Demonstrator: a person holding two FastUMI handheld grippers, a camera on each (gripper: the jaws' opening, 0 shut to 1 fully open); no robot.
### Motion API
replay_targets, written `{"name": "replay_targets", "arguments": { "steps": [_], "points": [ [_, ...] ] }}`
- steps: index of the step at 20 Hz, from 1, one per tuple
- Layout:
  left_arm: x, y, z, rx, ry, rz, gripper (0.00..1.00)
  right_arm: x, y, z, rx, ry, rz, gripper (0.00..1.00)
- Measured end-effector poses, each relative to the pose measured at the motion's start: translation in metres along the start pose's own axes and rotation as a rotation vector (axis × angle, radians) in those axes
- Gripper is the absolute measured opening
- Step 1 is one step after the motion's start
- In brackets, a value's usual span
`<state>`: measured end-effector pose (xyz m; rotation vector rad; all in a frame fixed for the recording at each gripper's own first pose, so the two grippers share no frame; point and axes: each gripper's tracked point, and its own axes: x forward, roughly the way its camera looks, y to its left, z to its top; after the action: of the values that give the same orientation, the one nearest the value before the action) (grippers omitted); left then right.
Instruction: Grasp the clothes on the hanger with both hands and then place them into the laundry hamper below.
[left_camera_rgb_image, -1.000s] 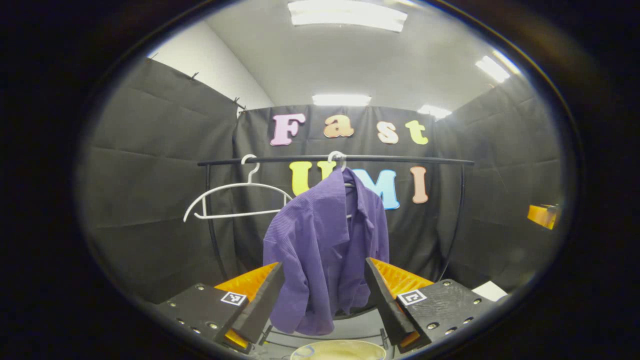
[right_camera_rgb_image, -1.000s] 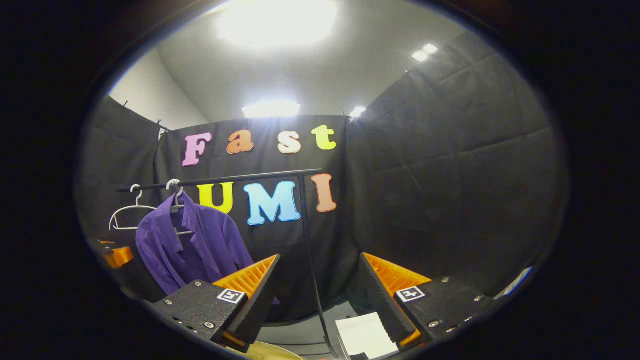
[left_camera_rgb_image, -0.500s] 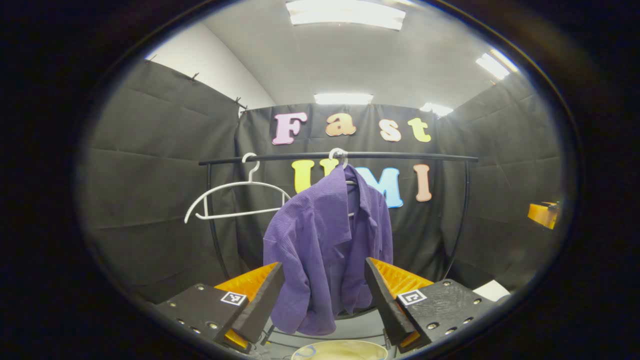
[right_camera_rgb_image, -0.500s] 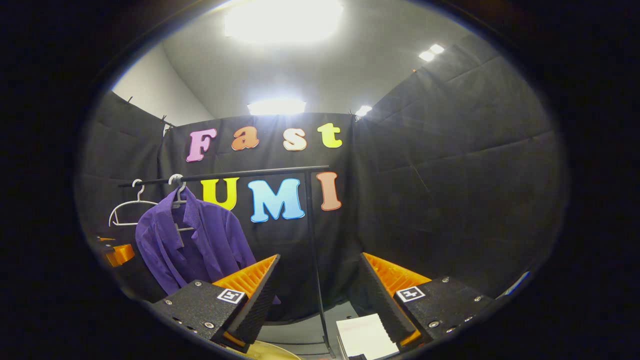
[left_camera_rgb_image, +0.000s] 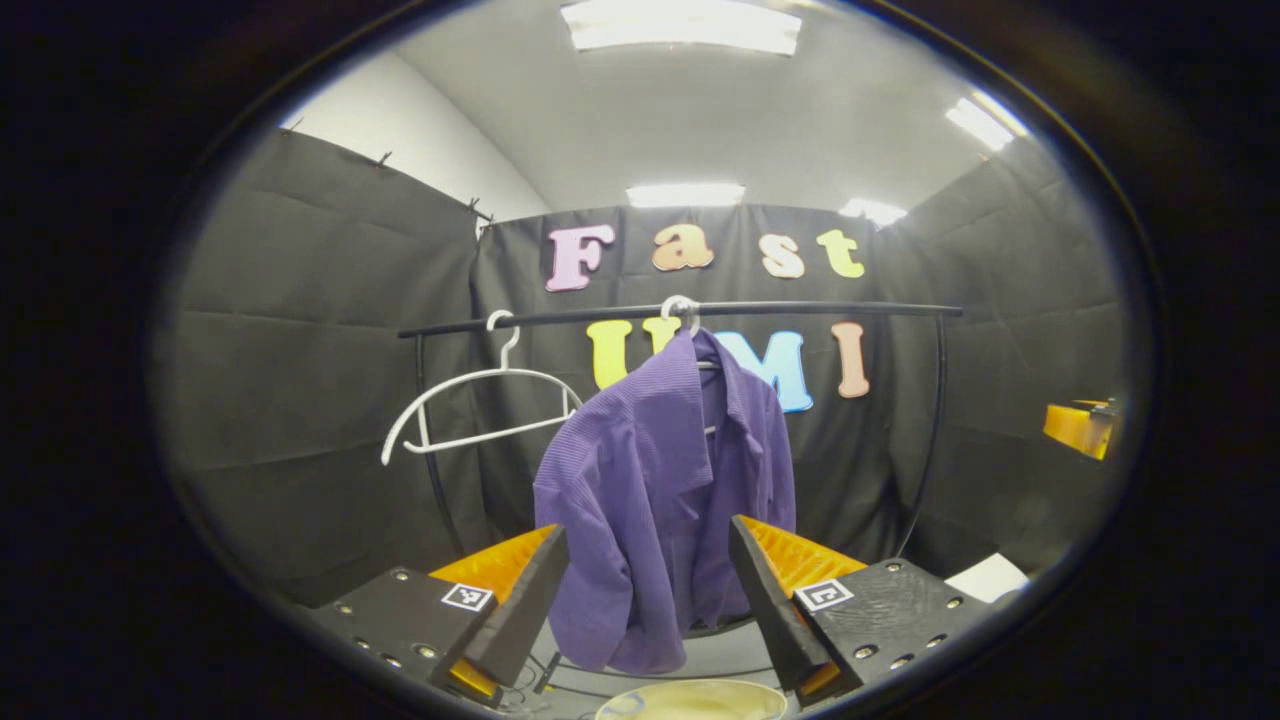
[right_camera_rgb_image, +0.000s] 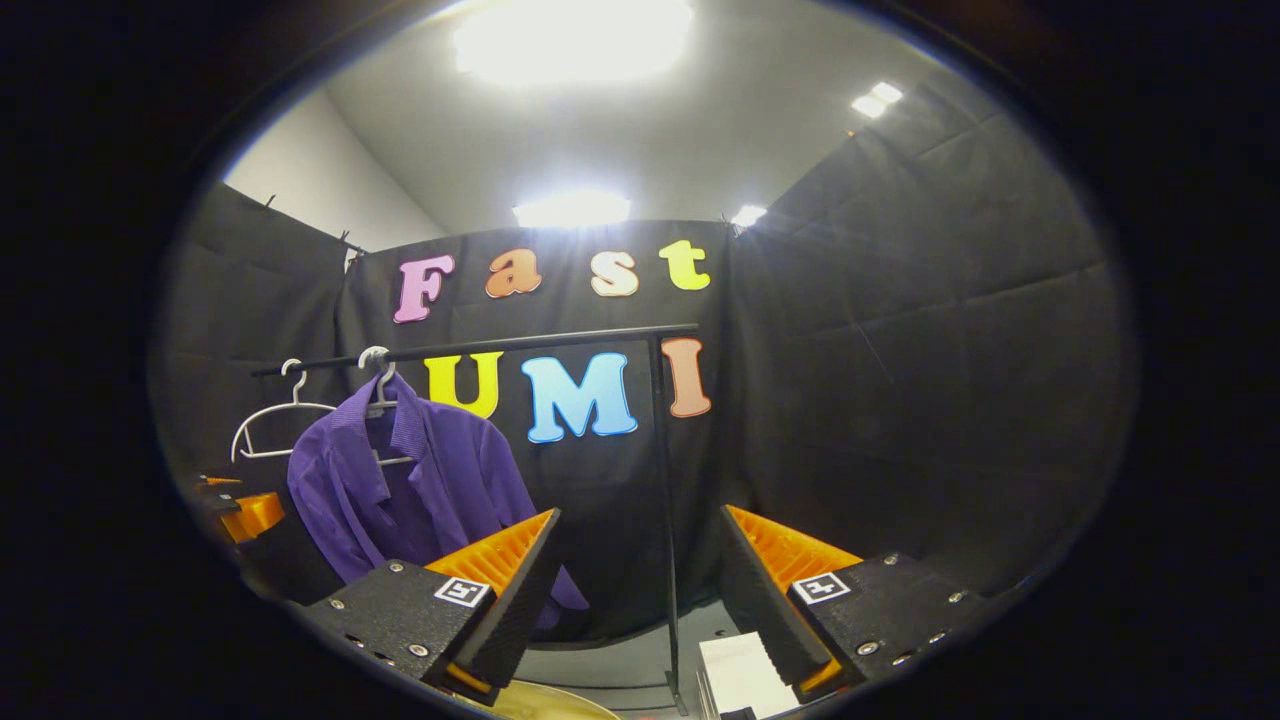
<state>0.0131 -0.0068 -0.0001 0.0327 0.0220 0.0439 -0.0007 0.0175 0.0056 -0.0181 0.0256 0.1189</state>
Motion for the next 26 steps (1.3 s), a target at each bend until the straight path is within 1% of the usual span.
{"name": "replay_targets", "arguments": {
  "steps": [1, 2, 4, 5, 6, 10, 12, 14, 15, 16, 17, 18, 19, 20, 21, 22, 23, 24, 26],
  "points": [
    [0.001, 0.000, -0.001, -0.002, 0.012, 0.001, 0.96, -0.001, 0.001, 0.000, 0.004, -0.004, 0.013, 0.94],
    [0.004, 0.001, -0.001, -0.005, 0.019, 0.005, 0.89, -0.001, 0.002, 0.002, 0.013, -0.008, 0.023, 0.94],
    [0.008, 0.001, -0.002, -0.015, 0.027, 0.011, 0.96, -0.001, 0.009, 0.006, 0.031, -0.026, 0.054, 0.94],
    [0.009, 0.002, -0.001, -0.025, 0.029, 0.018, 0.93, 0.000, 0.011, 0.005, 0.036, -0.028, 0.072, 0.94],
    [0.010, 0.003, 0.000, -0.036, 0.028, 0.024, 0.96, 0.000, 0.013, 0.004, 0.037, -0.029, 0.092, 0.94],
    [0.015, 0.008, 0.001, -0.078, 0.037, 0.054, 0.96, 0.003, 0.024, -0.007, 0.045, -0.013, 0.191, 0.94],
    [0.026, 0.008, 0.007, -0.101, 0.023, 0.081, 0.96, 0.026, 0.046, -0.008, 0.077, 0.005, 0.272, 0.94],
    [0.048, -0.001, 0.005, -0.123, 0.033, 0.116, 0.96, 0.059, 0.081, -0.019, 0.115, 0.030, 0.360, 0.94],
    [0.054, -0.001, 0.003, -0.134, 0.038, 0.132, 0.93, 0.069, 0.093, -0.025, 0.128, 0.044, 0.408, 0.94],
    [0.062, -0.005, 0.003, -0.141, 0.038, 0.142, 0.96, 0.079, 0.107, -0.030, 0.133, 0.057, 0.456, 0.94],
    [0.070, -0.009, 0.004, -0.146, 0.038, 0.154, 0.93, 0.086, 0.119, -0.035, 0.133, 0.066, 0.504, 0.94],
    [0.078, -0.013, 0.001, -0.152, 0.045, 0.165, 0.96, 0.093, 0.131, -0.040, 0.126, 0.072, 0.551, 0.95],
    [0.088, -0.016, -0.003, -0.160, 0.053, 0.174, 0.93, 0.100, 0.142, -0.048, 0.114, 0.086, 0.594, 0.95],
    [0.096, -0.019, -0.007, -0.167, 0.061, 0.185, 0.93, 0.106, 0.153, -0.057, 0.102, 0.107, 0.635, 0.95],
    [0.105, -0.021, -0.010, -0.174, 0.065, 0.195, 0.96, 0.110, 0.165, -0.067, 0.093, 0.132, 0.677, 0.95],
    [0.115, -0.019, -0.014, -0.180, 0.069, 0.211, 0.93, 0.115, 0.175, -0.076, 0.084, 0.155, 0.722, 0.95],
    [0.124, -0.018, -0.016, -0.184, 0.073, 0.225, 0.96, 0.122, 0.186, -0.086, 0.069, 0.171, 0.759, 0.95],
    [0.133, -0.017, -0.020, -0.186, 0.078, 0.238, 0.93, 0.130, 0.193, -0.094, 0.047, 0.180, 0.782, 0.95],
    [0.155, -0.011, -0.029, -0.193, 0.093, 0.267, 0.93, 0.147, 0.202, -0.114, 0.004, 0.203, 0.810, 0.95]
  ]
}}
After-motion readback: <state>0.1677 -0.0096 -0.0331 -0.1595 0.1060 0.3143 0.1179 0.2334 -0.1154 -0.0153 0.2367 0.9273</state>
